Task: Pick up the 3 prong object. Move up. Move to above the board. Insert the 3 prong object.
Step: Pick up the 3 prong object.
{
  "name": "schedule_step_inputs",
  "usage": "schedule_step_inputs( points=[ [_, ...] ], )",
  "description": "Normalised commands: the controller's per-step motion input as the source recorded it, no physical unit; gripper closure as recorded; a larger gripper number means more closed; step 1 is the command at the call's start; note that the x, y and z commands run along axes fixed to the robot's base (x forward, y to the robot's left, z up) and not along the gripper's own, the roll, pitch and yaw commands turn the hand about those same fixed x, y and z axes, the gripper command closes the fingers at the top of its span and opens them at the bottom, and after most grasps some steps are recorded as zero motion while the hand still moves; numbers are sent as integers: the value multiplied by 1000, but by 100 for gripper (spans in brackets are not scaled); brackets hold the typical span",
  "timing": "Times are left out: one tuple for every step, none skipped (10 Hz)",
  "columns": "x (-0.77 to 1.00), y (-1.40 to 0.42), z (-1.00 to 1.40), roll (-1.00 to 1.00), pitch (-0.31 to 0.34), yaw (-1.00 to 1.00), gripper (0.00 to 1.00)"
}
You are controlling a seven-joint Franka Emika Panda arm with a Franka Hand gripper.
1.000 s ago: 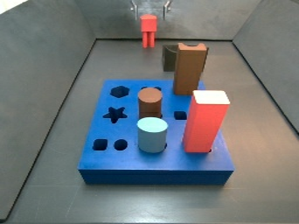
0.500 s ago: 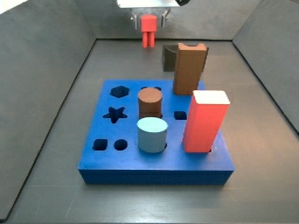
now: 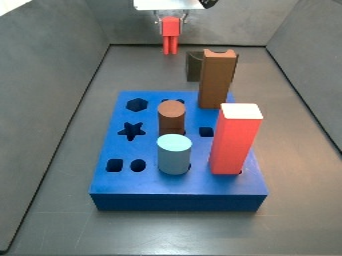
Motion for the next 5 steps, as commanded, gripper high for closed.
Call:
schedule_step_inputs(
  points=[
    [0, 0, 0, 0, 0, 0, 100],
    [0, 0, 0, 0, 0, 0, 100],
    [0, 0, 0, 0, 0, 0, 100],
    [0, 0, 0, 0, 0, 0, 100],
    [0, 0, 0, 0, 0, 0, 100]
  ],
)
